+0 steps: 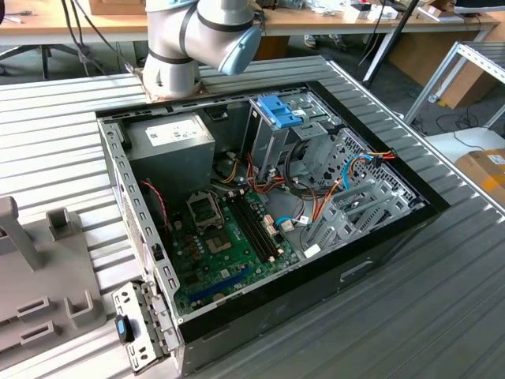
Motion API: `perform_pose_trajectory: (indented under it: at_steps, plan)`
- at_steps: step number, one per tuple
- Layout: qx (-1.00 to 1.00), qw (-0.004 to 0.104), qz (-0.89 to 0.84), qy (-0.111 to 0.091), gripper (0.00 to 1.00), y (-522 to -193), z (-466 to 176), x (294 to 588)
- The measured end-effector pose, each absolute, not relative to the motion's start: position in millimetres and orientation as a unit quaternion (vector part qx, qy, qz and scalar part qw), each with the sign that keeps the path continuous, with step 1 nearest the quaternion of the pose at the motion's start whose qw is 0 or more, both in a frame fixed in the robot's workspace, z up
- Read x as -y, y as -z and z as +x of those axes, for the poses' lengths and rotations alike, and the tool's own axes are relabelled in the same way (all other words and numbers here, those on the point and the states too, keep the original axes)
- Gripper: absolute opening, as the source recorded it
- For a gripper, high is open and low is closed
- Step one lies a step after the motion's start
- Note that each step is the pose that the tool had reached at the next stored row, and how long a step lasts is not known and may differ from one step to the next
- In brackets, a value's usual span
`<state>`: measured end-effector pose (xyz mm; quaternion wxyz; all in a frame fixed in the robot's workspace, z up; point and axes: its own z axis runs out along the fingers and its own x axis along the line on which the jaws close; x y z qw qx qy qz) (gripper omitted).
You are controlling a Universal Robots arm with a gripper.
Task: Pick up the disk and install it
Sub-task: 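Reach for the disk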
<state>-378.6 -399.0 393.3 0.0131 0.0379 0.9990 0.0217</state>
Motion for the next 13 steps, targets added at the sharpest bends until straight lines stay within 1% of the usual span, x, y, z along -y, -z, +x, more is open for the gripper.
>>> perform_pose_trajectory:
  at_steps: [8,13]
  plan:
    - [-0.999,0.013,0.037,-0.022,0.11,-392.9,-399.8,395.0]
    - [-0.999,0.012,0.037,-0.022,0.11,-392.8,-400.4,395.0]
